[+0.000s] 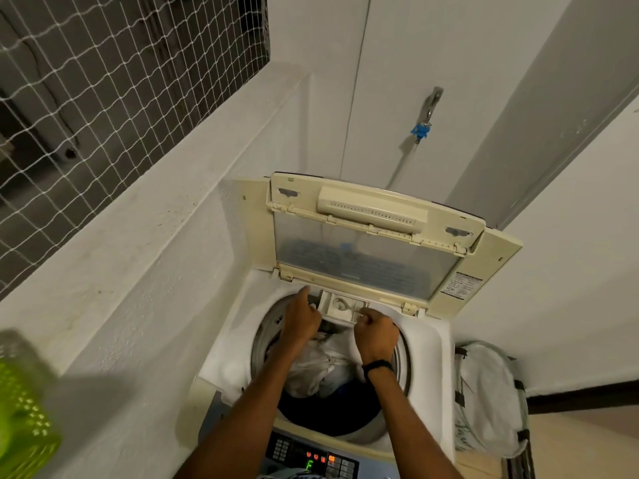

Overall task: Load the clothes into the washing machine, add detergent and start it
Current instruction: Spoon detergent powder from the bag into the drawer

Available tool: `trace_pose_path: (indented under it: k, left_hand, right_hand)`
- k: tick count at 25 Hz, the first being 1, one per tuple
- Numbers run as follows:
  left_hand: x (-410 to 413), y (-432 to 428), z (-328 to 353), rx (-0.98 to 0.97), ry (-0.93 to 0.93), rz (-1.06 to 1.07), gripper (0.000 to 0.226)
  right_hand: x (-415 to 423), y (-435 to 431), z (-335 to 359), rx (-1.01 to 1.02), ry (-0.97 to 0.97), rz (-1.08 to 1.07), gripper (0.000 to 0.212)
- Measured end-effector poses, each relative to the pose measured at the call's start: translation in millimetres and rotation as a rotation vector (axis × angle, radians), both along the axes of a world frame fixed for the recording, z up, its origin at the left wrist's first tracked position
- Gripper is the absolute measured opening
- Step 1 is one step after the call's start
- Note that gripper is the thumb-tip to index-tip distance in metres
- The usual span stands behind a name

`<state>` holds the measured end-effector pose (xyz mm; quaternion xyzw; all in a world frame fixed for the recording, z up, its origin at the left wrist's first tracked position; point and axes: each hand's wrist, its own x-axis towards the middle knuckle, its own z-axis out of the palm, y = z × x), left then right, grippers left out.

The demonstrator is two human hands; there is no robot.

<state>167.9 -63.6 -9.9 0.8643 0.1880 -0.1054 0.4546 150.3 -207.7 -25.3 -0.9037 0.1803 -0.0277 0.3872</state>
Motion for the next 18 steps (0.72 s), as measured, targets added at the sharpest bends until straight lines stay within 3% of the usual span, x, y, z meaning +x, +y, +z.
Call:
trace_pose_path:
  k: [4, 7, 10, 13, 18]
  left_hand:
    - [-0.3, 19.6, 31.0, 0.032, -0.184, 0.095, 0.050]
    - [-8.4, 37.7, 63.5, 0.026, -0.337, 0.181, 0.045]
    - [-25.2, 58.3, 100.0, 0.009, -0.472, 0.281, 0.040]
    - [-49.7, 80.6, 134.7, 0.002, -0.571, 0.352, 0.036]
    - [-106.9, 119.0, 182.9, -0.002, -0.742, 0.454, 0.028]
  right_hand:
    - [5.6, 12.4, 27.1, 0.580, 0.037, -0.128, 0.022]
    - [5.8, 26.0, 58.5, 0.883, 0.073, -0.152, 0.022]
    - [-3.5, 41.6, 87.6, 0.976, 0.092, 0.015, 0.021]
    - [-13.4, 61.6, 113.0, 1.070, 0.144, 0.035, 0.010]
    - [-36.9, 100.9, 159.5, 1.184, 0.240, 0.198, 0.020]
